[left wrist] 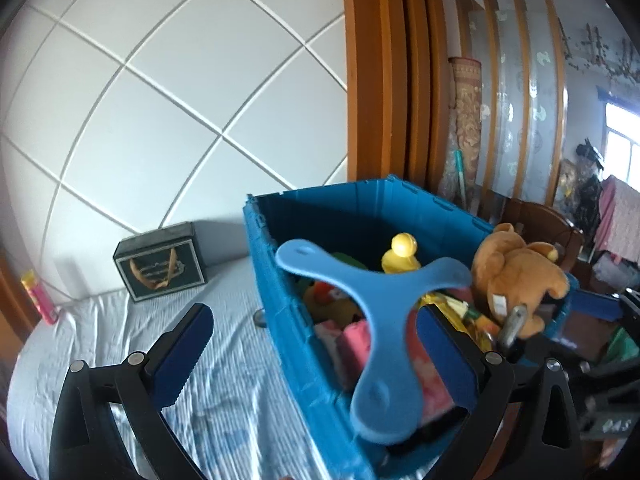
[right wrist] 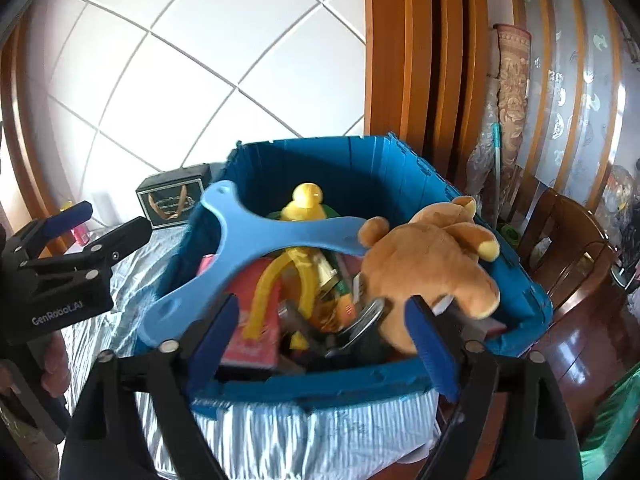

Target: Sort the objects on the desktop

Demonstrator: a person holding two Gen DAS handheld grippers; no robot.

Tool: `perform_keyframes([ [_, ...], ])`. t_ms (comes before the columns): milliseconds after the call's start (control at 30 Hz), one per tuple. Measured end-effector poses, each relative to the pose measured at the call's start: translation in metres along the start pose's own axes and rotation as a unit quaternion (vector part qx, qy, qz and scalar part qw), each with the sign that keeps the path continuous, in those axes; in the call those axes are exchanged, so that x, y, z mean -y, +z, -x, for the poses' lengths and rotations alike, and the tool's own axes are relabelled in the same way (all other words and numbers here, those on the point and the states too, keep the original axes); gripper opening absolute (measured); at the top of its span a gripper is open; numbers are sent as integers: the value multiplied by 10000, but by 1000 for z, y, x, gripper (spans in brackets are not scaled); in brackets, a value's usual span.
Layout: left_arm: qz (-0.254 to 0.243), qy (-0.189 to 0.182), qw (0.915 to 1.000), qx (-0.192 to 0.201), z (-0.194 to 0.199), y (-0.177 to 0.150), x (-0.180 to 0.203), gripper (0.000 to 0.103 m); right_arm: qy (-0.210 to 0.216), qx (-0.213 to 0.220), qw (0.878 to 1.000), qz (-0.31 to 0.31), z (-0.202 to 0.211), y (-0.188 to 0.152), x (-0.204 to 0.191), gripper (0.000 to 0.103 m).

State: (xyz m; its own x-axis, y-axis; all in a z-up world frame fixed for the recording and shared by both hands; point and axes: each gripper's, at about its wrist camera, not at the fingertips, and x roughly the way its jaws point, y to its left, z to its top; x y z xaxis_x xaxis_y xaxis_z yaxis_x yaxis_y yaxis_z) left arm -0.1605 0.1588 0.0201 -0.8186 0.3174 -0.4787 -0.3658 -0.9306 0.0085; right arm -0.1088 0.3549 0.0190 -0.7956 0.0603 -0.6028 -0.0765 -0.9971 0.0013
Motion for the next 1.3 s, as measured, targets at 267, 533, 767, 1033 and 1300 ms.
perform_keyframes([
  [267,-13,-300,9995,-72,56,-40,-26,103,-259,307,9989,-235,60,-44,-48,103],
  [533,-205,-180,9996,-56,107,-69,-27,103,-507,241,9978,-347,101,-83,-79,103],
  [767,52,318,9994,125,155,-84,-22,103,-188,366,9989,-241,138,-103,-100,103],
  [1033,398,685,9968,87,187,-95,-23,103,-69,379,9993,13,161,-113,-103,103],
  [1300,545,722,9959,-17,193,-101,-25,103,-93,427,9990,-33,177,-116,-88,103],
])
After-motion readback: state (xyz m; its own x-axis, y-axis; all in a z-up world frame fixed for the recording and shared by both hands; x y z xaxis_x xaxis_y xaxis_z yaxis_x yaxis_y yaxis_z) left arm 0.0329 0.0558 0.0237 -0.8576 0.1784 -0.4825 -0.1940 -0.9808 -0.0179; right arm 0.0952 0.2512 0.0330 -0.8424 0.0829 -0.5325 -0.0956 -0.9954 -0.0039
